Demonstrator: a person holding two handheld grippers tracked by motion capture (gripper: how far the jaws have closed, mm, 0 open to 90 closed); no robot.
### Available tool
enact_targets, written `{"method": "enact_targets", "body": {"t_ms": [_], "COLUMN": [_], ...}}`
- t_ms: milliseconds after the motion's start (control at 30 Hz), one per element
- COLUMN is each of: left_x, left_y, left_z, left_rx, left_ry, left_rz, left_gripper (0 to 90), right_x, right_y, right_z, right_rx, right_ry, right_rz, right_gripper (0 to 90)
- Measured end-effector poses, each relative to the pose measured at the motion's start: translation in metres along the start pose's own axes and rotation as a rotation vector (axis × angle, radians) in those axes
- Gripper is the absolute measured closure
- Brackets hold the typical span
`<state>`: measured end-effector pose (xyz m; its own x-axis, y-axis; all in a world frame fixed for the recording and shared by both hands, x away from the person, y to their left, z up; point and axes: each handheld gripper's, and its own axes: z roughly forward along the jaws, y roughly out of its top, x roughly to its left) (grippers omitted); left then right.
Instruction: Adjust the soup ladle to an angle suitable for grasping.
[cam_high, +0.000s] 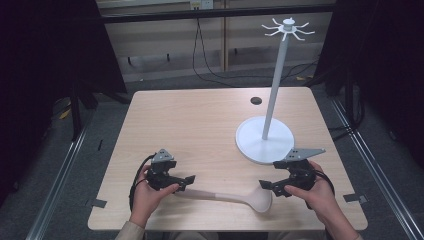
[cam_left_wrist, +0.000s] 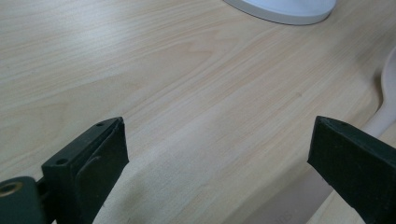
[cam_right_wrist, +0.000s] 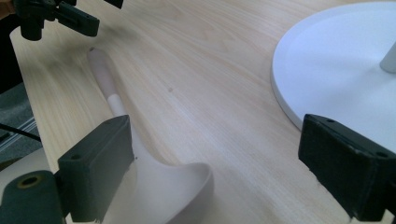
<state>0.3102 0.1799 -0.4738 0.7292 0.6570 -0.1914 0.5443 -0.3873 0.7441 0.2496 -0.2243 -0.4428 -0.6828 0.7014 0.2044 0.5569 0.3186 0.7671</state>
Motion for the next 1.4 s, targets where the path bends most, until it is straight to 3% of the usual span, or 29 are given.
{"method": "enact_targets", "body": {"t_ms": [200,400,567,700,800,933,1167,1400], "left_x": [0.000,0.001,0.006,0.008,0.009,0.010,0.010,0.010], "left_y": [-0.005,-0.011,-0.016,-0.020,-0.020,-0.020,-0.019,-0.018], "left_z": [-0.004,-0.010,-0.018,-0.022,-0.024,-0.026,-0.027,-0.026], "left_rx": [0.004,0.009,0.003,0.003,-0.006,-0.008,-0.012,-0.014], "left_ry": [0.004,0.010,0.021,0.029,0.033,0.038,0.040,0.040], "left_rz": [-0.005,-0.015,-0.029,-0.039,-0.043,-0.046,-0.043,-0.044], "left_gripper": [4.7,4.8,4.9,5.0,5.0,5.1,5.1,5.2], "right_x": [0.013,0.039,0.060,0.074,0.083,0.094,0.110,0.114], "right_y": [0.013,0.034,0.056,0.065,0.066,0.063,0.051,0.041], "right_z": [0.007,0.034,0.056,0.075,0.091,0.109,0.134,0.149], "right_rx": [0.011,0.088,0.113,0.155,0.201,0.257,0.350,0.389], "right_ry": [0.018,0.051,0.078,0.107,0.126,0.163,0.220,0.202], "right_rz": [-0.075,-0.195,-0.250,-0.257,-0.283,-0.308,-0.348,-0.360], "right_gripper": [11.9,17.7,34.4,59.5,73.6,82.2,88.6,90.0]}}
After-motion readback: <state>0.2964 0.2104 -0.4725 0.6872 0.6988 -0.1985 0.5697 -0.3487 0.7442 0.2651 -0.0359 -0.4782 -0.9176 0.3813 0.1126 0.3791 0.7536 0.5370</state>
